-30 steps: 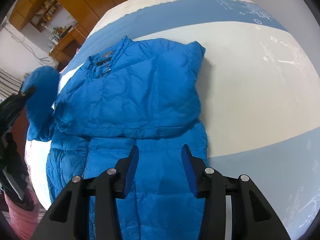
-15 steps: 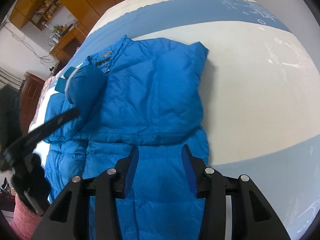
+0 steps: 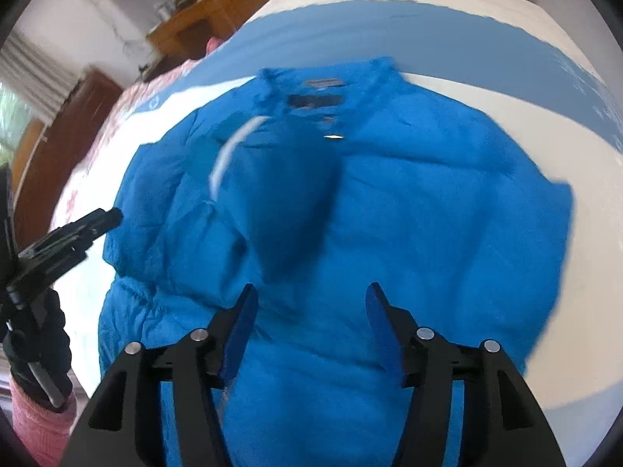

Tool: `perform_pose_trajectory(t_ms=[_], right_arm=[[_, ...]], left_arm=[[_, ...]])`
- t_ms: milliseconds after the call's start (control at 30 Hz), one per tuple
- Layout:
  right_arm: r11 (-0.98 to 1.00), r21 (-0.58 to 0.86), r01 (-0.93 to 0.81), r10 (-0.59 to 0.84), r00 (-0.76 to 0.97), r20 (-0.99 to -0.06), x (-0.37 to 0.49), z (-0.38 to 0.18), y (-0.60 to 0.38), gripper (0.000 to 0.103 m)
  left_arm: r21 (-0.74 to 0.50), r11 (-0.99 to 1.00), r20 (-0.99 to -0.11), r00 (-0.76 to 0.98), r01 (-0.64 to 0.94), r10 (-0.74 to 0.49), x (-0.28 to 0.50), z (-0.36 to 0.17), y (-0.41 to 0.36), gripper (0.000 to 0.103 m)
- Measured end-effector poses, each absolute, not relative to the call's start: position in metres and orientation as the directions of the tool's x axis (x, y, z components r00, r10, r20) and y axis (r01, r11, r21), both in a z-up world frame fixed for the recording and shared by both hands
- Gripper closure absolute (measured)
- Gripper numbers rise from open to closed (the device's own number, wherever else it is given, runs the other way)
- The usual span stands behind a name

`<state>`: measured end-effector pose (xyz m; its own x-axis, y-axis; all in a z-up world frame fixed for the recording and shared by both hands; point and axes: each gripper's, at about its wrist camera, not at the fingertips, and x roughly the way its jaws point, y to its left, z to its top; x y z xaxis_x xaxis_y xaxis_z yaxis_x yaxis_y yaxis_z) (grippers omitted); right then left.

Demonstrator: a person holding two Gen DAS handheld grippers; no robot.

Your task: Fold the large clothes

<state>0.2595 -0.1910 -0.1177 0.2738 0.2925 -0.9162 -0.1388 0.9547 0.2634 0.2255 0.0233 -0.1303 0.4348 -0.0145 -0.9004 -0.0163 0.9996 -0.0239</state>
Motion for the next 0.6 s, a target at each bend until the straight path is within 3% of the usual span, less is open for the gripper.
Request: perform_pose_trajectory(t_ms=[100,133,167,200,267,500,600], right_arm=[[0.973,0.175,-0.149,0.210,0.270,-0.940,0.278,-0.129,-0.168,0.042],[0.978,0.153,-0.143,0.187,0.269,-0.945,0.281,-0.133,-0.166,0.050],[0.978,0.158,-0.137,0.190,0.259,-0.947,0.285,-0.138,-0.166,0.070],[0.971,0.207,-0.121,0.232,0.246,-0.941,0.288,-0.141,-0.170,0.083],[0.963,0.254,-0.088,0.269,0.259,-0.928,0.287,-0.140,-0.181,0.090],[0.857,0.509,0.084,0.471,0.276,-0.838,0.265,-0.134,-0.252,0.090],[0.842,0.522,0.131,0.481,0.255,-0.839,0.252,-0.142,-0.272,0.078]], left_arm=[[-0.023,0.999,-0.907,0.422,-0.033,-0.007,0.230,-0.141,0.023,0.056],[-0.019,0.999,-0.906,0.424,-0.032,-0.003,0.229,-0.141,0.021,0.056],[-0.012,0.999,-0.904,0.426,-0.029,0.001,0.230,-0.141,0.020,0.056],[-0.012,1.000,-0.904,0.427,-0.026,0.001,0.231,-0.141,0.018,0.056],[-0.020,1.000,-0.905,0.425,-0.020,-0.010,0.230,-0.139,0.013,0.056],[-0.009,1.000,-0.890,0.456,0.018,-0.017,0.228,-0.129,-0.005,0.055],[-0.016,1.000,-0.903,0.429,0.011,-0.019,0.234,-0.140,-0.007,0.055]])
